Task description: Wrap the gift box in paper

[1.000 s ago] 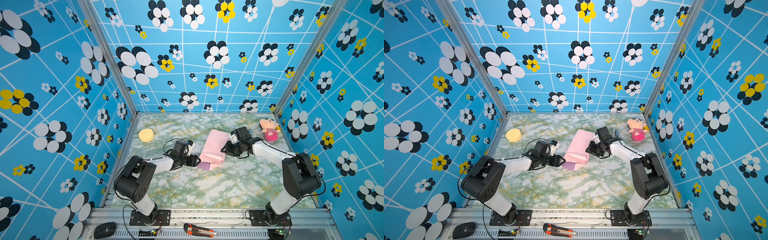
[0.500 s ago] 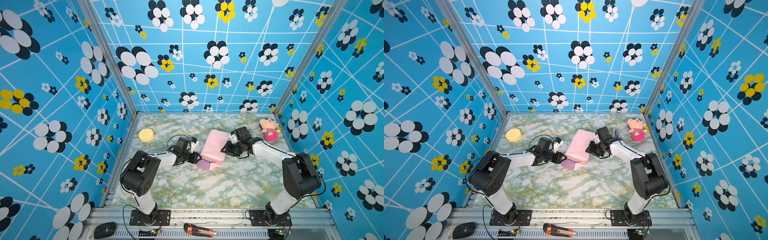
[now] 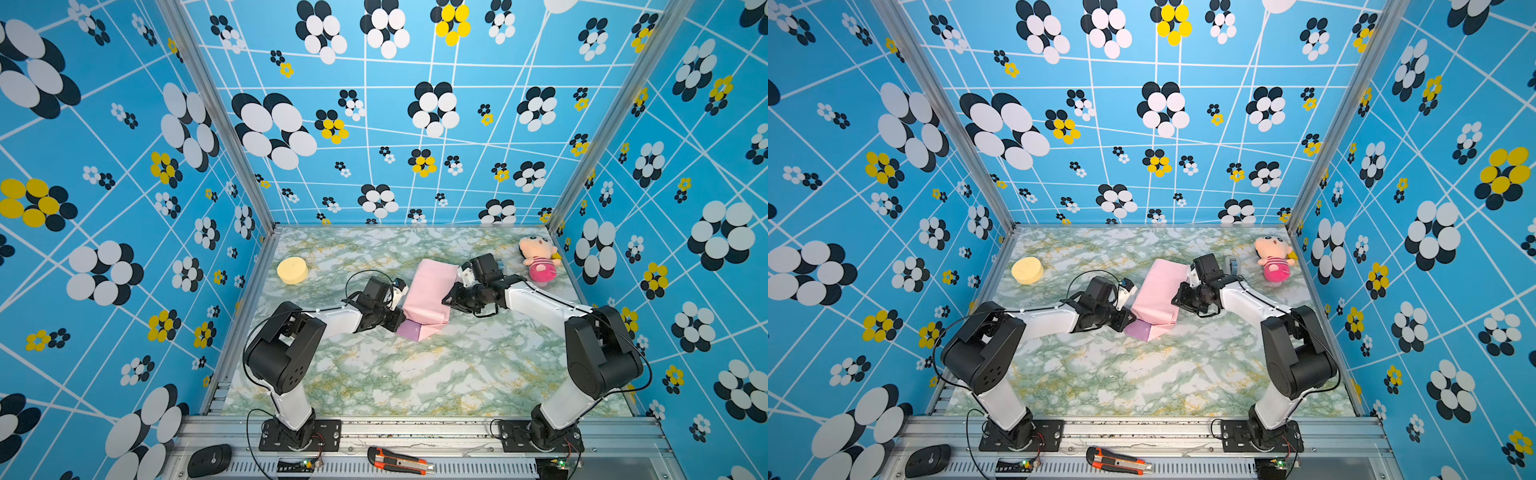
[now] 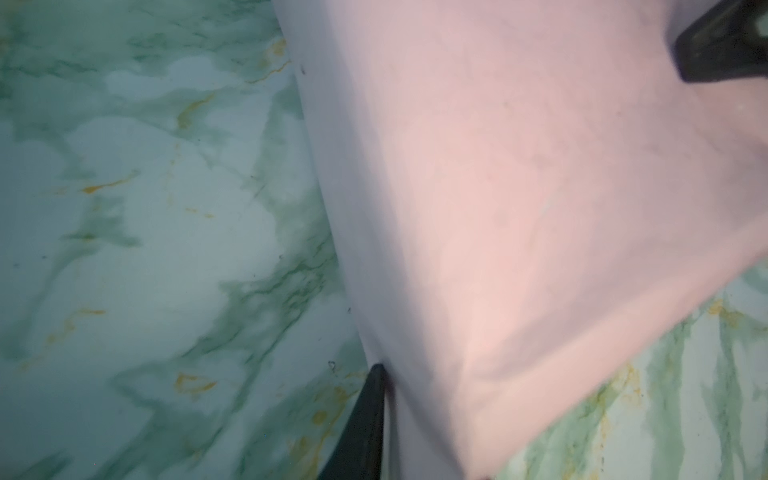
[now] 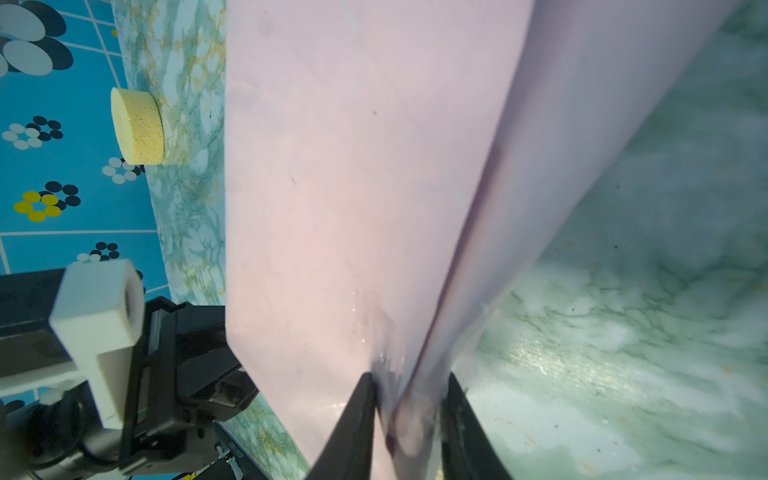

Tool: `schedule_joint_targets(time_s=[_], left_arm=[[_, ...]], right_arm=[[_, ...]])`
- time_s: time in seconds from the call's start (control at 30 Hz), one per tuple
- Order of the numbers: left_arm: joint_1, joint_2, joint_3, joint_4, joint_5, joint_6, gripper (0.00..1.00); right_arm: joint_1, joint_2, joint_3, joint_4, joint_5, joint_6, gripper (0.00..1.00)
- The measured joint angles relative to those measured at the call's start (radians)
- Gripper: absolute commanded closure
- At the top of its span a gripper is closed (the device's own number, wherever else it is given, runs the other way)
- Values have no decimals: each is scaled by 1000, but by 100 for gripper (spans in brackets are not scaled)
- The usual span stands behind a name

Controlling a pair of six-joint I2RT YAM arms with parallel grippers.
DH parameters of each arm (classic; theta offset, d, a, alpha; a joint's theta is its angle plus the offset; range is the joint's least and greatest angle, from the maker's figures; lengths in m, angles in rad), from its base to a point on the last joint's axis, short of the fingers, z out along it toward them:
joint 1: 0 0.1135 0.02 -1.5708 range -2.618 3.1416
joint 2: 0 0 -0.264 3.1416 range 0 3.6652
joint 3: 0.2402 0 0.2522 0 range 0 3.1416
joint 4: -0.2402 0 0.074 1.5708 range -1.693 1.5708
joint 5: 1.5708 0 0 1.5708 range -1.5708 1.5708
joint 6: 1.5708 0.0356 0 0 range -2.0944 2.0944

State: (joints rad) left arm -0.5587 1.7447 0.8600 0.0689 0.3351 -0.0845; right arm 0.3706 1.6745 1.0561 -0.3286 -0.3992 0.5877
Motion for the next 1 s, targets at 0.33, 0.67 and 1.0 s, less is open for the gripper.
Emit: schedule_joint_targets(time_s=[0.33, 0.67, 1.0], left_arm=[[-5, -6, -16, -14, -42, -21, 100], [-5, -27, -43, -16, -64, -48, 100], [-3, -138, -93, -39, -71, -83, 64]], right_arm=[[0, -2, -1, -4, 2, 0, 69], [0, -4, -1, -8, 3, 0, 70], [0, -4, -1, -8, 2, 0, 70]])
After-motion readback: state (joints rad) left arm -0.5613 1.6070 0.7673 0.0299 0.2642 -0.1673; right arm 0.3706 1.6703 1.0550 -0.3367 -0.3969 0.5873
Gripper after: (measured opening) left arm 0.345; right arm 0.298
